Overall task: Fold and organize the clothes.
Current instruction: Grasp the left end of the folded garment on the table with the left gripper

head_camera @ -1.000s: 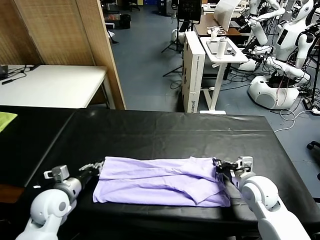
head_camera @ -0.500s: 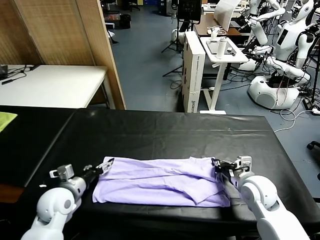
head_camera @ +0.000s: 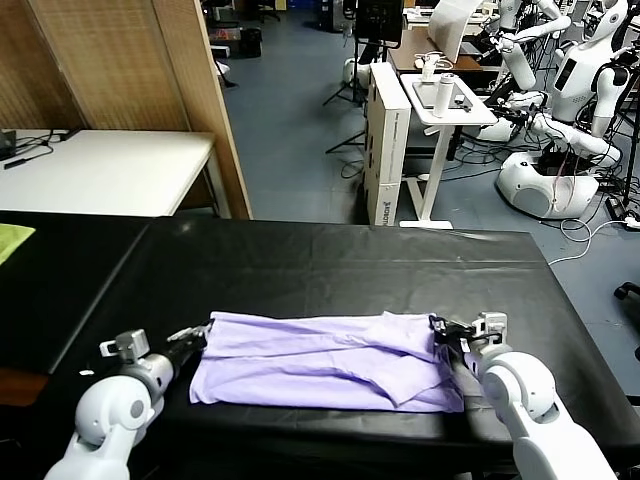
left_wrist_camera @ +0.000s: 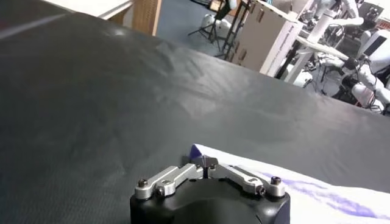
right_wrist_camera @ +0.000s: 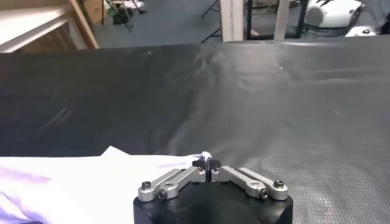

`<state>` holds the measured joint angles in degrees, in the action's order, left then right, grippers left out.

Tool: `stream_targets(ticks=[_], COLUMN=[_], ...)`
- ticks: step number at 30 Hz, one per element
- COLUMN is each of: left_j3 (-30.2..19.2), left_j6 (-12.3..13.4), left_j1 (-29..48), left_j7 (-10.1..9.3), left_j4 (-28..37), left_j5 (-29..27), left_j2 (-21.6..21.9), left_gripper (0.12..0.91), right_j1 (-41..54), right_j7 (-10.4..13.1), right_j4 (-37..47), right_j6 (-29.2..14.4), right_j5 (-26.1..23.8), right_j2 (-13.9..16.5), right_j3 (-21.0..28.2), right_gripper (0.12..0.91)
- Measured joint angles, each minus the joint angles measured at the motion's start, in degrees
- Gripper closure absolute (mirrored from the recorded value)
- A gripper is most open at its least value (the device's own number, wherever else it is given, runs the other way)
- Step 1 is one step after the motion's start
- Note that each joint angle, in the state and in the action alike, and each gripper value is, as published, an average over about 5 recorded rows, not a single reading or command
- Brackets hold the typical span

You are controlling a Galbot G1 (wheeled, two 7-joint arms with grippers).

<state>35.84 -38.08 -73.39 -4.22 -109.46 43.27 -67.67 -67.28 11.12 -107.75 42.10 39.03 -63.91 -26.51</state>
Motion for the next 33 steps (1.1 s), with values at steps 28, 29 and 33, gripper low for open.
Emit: stream_targets(ticks=[28, 29, 33], left_j3=[3.67, 4.04, 5.71], left_j6=[-3.09, -3.12, -3.52], left_j1=[-5.97, -6.27, -7.76], left_j7=[-1.36, -1.38, -1.54], left_j4=[-6.85, -7.32, -9.11], left_j5=[1.35, 1.71, 4.85], left_j2=[1.59, 2.01, 4.02], left_gripper=[0.688, 0.631, 0.385], right_j1=[-1.98, -2.25, -3.46], right_j7=[-0.8, -0.73, -0.66], right_j4=[-5.53, -6.15, -8.36], right_j6=[0.14, 0.14, 0.14], right_j5=[1.73, 2.19, 3.84], right_j2=[4.9, 5.23, 6.46], right_j3=[-2.26, -2.54, -3.86], right_gripper=[0.454, 0.378, 0.175])
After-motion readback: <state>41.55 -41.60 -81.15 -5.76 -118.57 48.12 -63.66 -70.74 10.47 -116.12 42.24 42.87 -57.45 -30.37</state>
